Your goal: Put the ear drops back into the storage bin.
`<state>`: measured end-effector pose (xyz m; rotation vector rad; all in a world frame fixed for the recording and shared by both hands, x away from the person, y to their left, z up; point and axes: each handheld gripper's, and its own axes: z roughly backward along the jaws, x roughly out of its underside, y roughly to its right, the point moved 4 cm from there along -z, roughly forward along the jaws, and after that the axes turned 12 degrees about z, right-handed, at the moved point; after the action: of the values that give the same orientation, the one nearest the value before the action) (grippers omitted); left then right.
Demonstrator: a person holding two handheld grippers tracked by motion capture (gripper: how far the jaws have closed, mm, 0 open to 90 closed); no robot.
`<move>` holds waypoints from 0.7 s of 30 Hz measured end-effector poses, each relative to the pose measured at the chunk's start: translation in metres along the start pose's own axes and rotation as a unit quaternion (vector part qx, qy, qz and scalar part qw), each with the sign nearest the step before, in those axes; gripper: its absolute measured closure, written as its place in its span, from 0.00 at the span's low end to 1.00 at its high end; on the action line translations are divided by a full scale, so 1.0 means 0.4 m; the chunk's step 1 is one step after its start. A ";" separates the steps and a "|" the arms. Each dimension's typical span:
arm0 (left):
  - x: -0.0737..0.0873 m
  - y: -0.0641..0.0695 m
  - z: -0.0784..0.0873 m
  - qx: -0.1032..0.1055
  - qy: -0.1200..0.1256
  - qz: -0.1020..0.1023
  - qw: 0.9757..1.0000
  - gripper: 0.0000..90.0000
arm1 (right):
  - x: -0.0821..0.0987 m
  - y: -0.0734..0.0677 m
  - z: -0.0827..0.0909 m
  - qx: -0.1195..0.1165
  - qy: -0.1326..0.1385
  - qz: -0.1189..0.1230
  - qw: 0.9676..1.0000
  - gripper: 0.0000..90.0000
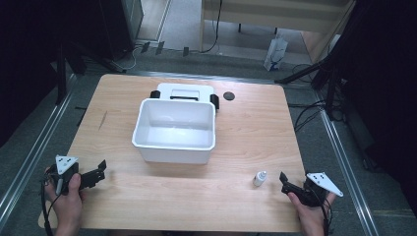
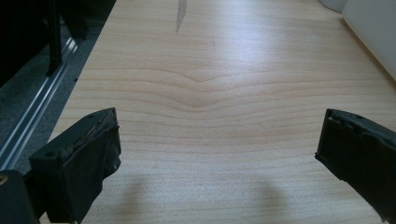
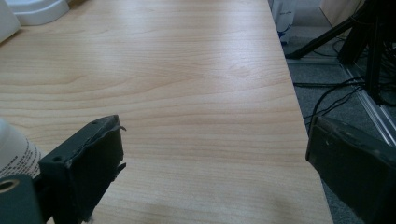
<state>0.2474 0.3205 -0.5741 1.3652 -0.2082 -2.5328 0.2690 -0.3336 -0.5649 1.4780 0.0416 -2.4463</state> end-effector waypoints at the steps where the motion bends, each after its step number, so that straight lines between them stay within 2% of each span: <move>1: 0.000 0.000 0.000 0.000 0.000 0.000 1.000 0.00 | 0.000 0.000 -0.001 0.001 -0.001 0.002 1.000 0.04; 7: 0.000 0.000 0.000 0.000 -0.001 0.000 1.000 0.00 | -0.002 -0.004 0.001 0.012 -0.005 0.010 1.000 0.04; 13: 0.000 -0.002 0.001 0.002 0.000 0.003 1.000 0.00 | -0.011 0.008 0.014 0.016 -0.014 0.008 1.000 0.05; 15: 0.000 -0.003 0.000 0.002 -0.002 0.005 1.000 0.00 | -0.019 0.013 0.022 0.018 -0.018 0.001 1.000 0.05; 21: -0.001 -0.004 0.000 0.003 -0.002 0.006 1.000 0.00 | -0.036 0.014 0.034 0.012 -0.046 0.027 0.998 0.06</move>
<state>0.2472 0.3222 -0.5742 1.3575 -0.2239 -2.5258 0.2648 -0.3379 -0.5451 1.3559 -0.0467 -2.4765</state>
